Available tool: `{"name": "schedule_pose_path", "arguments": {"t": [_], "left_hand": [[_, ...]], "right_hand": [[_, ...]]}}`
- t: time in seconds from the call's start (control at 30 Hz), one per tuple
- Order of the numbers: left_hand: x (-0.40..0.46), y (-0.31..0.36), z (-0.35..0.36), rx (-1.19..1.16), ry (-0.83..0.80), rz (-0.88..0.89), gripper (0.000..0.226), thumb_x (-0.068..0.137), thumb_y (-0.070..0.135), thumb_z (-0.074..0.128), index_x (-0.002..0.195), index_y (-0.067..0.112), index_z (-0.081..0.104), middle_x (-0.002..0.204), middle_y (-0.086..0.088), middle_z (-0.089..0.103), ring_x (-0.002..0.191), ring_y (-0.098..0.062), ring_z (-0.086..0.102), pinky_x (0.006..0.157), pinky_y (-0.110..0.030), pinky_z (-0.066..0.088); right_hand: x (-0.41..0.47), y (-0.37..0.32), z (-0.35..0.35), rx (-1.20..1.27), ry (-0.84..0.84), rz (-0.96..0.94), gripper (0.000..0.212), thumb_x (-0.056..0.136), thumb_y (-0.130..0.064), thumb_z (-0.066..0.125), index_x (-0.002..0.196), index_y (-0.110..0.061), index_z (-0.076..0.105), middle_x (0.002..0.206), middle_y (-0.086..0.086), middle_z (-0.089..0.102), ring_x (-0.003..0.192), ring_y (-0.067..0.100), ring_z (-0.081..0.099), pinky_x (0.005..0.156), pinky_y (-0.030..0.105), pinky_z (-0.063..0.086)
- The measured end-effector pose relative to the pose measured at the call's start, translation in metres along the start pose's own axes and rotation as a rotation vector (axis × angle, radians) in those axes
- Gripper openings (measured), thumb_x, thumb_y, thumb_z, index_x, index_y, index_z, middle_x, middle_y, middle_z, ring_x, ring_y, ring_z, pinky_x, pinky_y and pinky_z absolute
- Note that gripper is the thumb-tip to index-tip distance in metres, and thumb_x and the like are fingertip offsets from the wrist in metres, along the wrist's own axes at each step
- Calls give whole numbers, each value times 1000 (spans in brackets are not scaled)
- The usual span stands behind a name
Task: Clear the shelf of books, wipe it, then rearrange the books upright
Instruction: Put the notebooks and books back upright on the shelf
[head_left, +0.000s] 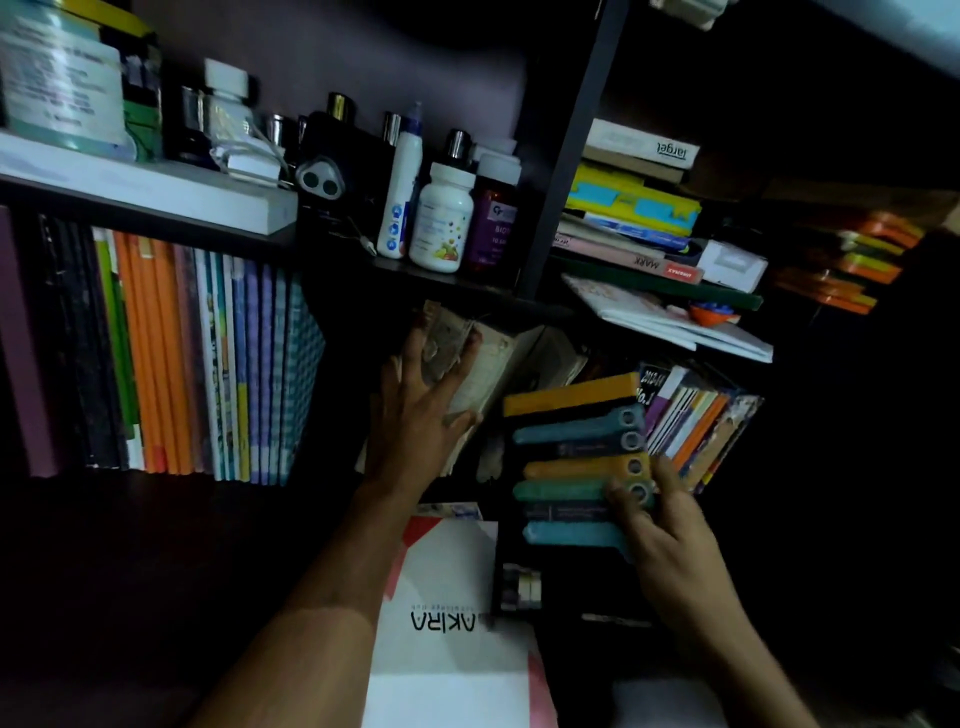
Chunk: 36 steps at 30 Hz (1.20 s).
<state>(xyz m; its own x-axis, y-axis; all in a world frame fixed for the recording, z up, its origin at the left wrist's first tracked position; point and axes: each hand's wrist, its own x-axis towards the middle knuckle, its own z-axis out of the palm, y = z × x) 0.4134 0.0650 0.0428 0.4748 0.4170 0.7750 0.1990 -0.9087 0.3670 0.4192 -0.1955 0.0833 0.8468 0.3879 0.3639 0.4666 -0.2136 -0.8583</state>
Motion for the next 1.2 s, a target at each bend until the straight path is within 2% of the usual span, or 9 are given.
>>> {"name": "schedule_pose_path", "arguments": {"t": [0.1, 0.27, 0.4, 0.47, 0.6, 0.8, 0.9, 1.0, 1.2], "left_hand": [[0, 0, -1, 33, -14, -1, 100, 75, 47, 84, 154, 51, 23, 161, -12, 11, 126, -45, 37, 92, -60, 51], [0, 0, -1, 37, -24, 6, 98, 78, 46, 82, 155, 51, 21, 162, -15, 12, 126, -45, 38, 93, -59, 50], [0, 0, -1, 30, -30, 16, 99, 79, 42, 81, 155, 51, 19, 163, -14, 11, 127, -44, 38, 94, -60, 49], [-1, 0, 0, 22, -29, 16, 97, 79, 43, 80, 155, 51, 19, 164, -13, 9, 129, -44, 37, 95, -60, 49], [-2, 3, 1, 7, -18, 19, 95, 80, 49, 78, 156, 49, 20, 165, -13, 7, 130, -44, 36, 94, -60, 50], [-5, 16, 5, 31, -8, 19, 95, 83, 45, 75, 157, 48, 15, 166, -14, 3, 130, -49, 38, 92, -64, 49], [-7, 19, 6, 42, -2, 15, 96, 83, 48, 75, 157, 48, 14, 166, -14, 2, 128, -50, 38, 90, -65, 49], [-8, 19, 8, 35, 9, 8, 97, 82, 52, 74, 157, 49, 13, 166, -13, 2, 128, -48, 39, 88, -64, 51], [-8, 15, 9, -4, 1, 39, 102, 76, 48, 82, 156, 49, 18, 168, -10, 2, 128, -45, 41, 86, -60, 54]], "right_hand": [[-3, 2, 18, -45, 223, -93, 20, 100, -20, 56, 119, -15, 53, 104, -8, 65, 86, -11, 64, 65, 6, 51], [27, 8, 60, -141, 264, -222, 20, 100, -25, 58, 116, -30, 48, 105, -22, 58, 97, 5, 65, 75, 23, 58], [56, 17, 88, -179, 334, -318, 15, 101, -23, 58, 107, -27, 45, 106, -4, 63, 93, 14, 64, 73, 22, 54], [68, 27, 99, -238, 350, -264, 17, 101, -24, 56, 104, -24, 40, 99, 5, 64, 88, 25, 65, 69, 30, 51], [82, 29, 108, -429, 220, -86, 43, 99, -37, 56, 127, -16, 32, 105, 19, 68, 87, 42, 68, 71, 50, 57], [61, 37, 101, -14, 112, 71, 33, 87, -15, 76, 92, -16, 43, 66, 2, 59, 54, 19, 67, 53, 47, 61], [64, 43, 102, -95, 85, 46, 37, 89, -21, 77, 70, -13, 46, 53, 2, 56, 49, 17, 66, 45, 28, 51], [79, 38, 103, -214, 78, 2, 38, 90, -25, 76, 67, -11, 49, 53, 2, 58, 40, 11, 59, 38, 17, 37], [82, 49, 97, -371, 59, -7, 30, 87, -45, 75, 78, -19, 62, 65, -6, 65, 60, 7, 64, 54, 27, 47]]}}
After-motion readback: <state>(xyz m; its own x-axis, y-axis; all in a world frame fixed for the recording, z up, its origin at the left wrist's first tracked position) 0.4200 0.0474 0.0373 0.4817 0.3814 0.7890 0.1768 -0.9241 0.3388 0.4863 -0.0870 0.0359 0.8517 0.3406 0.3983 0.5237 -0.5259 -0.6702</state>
